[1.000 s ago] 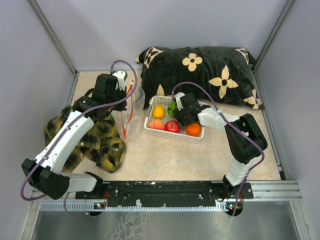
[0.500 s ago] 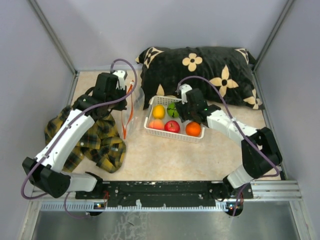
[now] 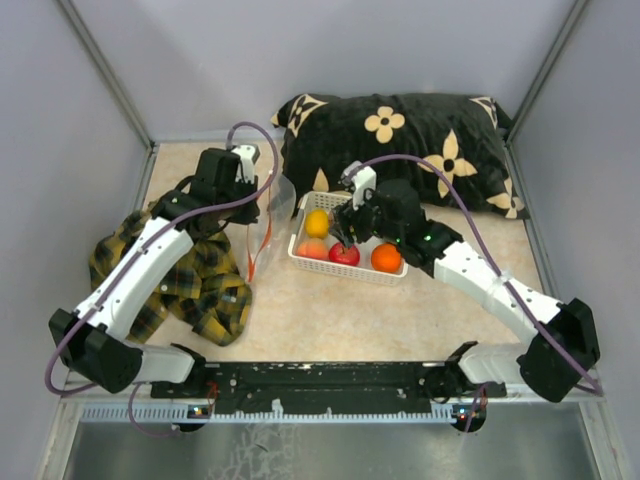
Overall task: Place the food in the zip-top bag and seal the zipper
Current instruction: Pick up the fake fruit from the bin, then place the fake fruit in the zipper food storage bag.
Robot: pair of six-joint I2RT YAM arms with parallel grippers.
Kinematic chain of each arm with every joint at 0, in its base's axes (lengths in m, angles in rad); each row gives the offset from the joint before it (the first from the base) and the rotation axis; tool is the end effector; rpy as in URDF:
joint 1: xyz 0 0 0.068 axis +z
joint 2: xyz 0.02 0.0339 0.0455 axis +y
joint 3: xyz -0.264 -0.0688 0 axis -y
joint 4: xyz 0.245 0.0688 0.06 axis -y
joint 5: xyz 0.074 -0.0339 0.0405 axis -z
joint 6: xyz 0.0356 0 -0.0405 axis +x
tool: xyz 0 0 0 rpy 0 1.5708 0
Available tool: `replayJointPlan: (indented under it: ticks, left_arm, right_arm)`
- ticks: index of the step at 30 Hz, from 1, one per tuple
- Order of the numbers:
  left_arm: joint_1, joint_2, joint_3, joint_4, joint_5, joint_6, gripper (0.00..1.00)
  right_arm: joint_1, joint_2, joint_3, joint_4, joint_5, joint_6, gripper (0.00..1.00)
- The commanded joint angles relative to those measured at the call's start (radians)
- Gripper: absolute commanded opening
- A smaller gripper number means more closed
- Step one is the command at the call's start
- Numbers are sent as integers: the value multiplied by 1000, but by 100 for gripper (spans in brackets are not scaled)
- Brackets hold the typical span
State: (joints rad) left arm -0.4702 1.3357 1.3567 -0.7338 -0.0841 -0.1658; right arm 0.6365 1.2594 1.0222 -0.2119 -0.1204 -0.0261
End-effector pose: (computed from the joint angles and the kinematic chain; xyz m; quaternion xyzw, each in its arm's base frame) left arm 0.2554 -0.1265 0.3638 0.1205 0.9007 -0.0936 0.4067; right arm 0.2306 0.1757 0.3181 -0.3052 0.7889 0.2081 0.4911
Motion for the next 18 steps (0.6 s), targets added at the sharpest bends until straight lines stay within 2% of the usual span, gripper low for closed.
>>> replayJointPlan:
  ticks: [1,7,18]
  left_arm:
    - [1,-20,-33,42,63,-15,0]
    - [2,-44,-84,102,148,-7,0]
    - [2,-40,-136,155,285,-27,0]
  right_arm:
    - [78,-39,35,181,-113,17,34]
    - [143,-14,30,363,-271,73,33]
    - [235,95,17,619,-467,128,33]
